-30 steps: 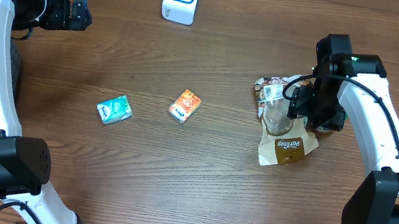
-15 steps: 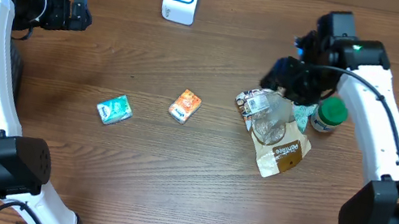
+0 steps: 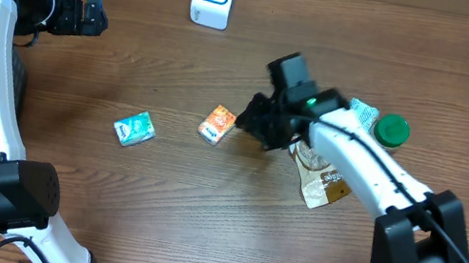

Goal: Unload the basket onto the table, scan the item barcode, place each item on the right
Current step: 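Grasp the small orange box with the right gripper, then carry the orange box forward to the scanner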

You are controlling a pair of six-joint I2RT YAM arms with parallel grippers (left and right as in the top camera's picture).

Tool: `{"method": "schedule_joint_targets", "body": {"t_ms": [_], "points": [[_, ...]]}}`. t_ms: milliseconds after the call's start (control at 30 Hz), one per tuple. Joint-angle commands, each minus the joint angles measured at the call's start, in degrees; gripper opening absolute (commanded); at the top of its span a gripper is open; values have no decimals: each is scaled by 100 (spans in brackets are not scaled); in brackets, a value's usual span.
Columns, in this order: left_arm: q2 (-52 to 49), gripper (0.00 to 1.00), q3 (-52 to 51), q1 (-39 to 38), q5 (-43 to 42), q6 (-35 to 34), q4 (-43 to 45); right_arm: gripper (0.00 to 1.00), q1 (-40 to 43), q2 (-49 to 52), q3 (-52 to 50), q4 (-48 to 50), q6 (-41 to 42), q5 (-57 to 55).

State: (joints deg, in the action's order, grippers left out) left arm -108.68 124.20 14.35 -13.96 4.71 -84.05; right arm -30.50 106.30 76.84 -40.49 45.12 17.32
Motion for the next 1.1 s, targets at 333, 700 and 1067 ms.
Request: {"method": "schedule_joint_targets", "body": {"t_ms": [333, 700, 1067], "points": [[20, 99, 28, -13, -50, 87, 7, 31, -782, 435, -713, 1644, 1189, -723], [22, 100, 28, -13, -50, 87, 7, 24, -813, 1150, -713, 2140, 1088, -658], [22, 99, 28, -11, -50, 87, 7, 4, -728, 1058, -568, 2170, -658, 354]]}}
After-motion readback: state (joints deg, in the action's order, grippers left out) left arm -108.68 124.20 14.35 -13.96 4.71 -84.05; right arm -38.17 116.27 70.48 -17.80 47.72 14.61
